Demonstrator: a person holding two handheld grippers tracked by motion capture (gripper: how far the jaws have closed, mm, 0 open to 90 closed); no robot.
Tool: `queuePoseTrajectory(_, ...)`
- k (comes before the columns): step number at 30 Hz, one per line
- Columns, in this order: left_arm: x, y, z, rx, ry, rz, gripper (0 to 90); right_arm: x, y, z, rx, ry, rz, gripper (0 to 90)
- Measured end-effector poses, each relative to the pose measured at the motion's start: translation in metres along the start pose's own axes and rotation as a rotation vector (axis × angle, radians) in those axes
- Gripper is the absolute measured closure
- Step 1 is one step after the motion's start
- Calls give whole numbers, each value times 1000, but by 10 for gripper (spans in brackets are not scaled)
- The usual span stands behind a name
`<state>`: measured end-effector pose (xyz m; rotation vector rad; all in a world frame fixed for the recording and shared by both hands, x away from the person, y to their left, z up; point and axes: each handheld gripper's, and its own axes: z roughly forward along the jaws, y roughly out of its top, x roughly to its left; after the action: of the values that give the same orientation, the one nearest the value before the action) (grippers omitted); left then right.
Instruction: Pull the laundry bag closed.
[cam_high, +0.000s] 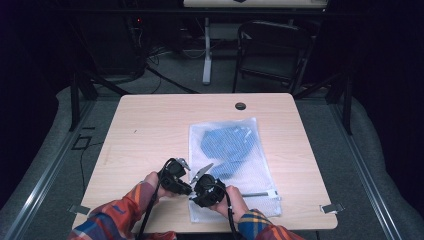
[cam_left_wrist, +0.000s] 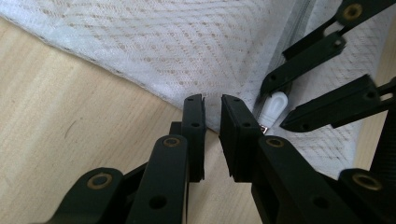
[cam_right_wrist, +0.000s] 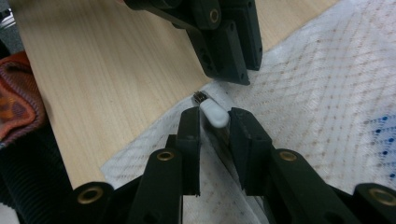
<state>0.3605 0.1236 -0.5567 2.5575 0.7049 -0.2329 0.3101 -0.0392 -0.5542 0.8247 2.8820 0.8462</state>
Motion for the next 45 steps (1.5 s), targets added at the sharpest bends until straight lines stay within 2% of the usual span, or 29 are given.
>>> queuePoseTrajectory(3,0,1,-3,-29,-9,-9,799,-1,0,2,8,1,3,770)
queuePoseTrajectory(6,1,1,-1,-10,-10,-9,799,-1,0,2,-14,6,8,785)
queuePoseTrajectory(8,2,0,3,-27,-31,-12,812,0,0,2,-19,9,11,793)
queuePoseTrajectory(9,2,1,2,2,-19,-2,823,0,0,2,-26,10,15,796)
queuePoseTrajectory(10,3,0,4,-26,-32,-12,844,0,0,2,-27,14,15,795)
queuePoseTrajectory(11,2,0,3,-11,-24,-16,869,0,-1,2,-28,18,17,793)
queuePoseTrajectory(14,3,-1,4,-16,-30,-22,891,0,0,4,-10,42,17,750)
queuePoseTrajectory(15,2,-1,4,-20,-30,-20,892,0,0,5,2,46,22,758)
queuePoseTrajectory(17,1,-1,4,-24,-22,-13,895,0,0,6,-11,41,25,798)
queuePoseTrajectory(21,1,0,4,-22,-22,-4,900,0,0,3,-18,47,22,811)
queuePoseTrajectory(25,1,-1,4,-32,-30,-12,900,0,-1,4,-16,61,37,814)
queuePoseTrajectory(28,1,0,3,-67,-75,-25,900,-2,-2,5,-21,72,45,815)
queuePoseTrajectory(29,1,0,3,-43,-68,-13,900,-3,-3,5,-21,75,48,817)
queuePoseTrajectory(33,0,0,7,-16,-88,-11,900,-2,-4,5,-16,69,41,820)
queuePoseTrajectory(34,-1,-1,8,-27,-85,-21,900,-1,-4,5,-17,66,36,820)
queuePoseTrajectory(35,-1,-1,8,-24,-84,-9,900,-1,-4,5,-18,64,33,822)
queuePoseTrajectory(39,-1,-2,7,-22,-84,-9,900,0,-4,5,-12,63,42,825)
queuePoseTrajectory(40,-1,-1,6,-11,-85,-4,900,0,-4,5,6,59,34,829)
queuePoseTrajectory(42,-1,-2,7,-15,-75,17,900,0,-5,4,6,55,43,834)
queuePoseTrajectory(45,-3,-2,7,-18,-72,11,900,-2,-6,4,9,50,50,869)
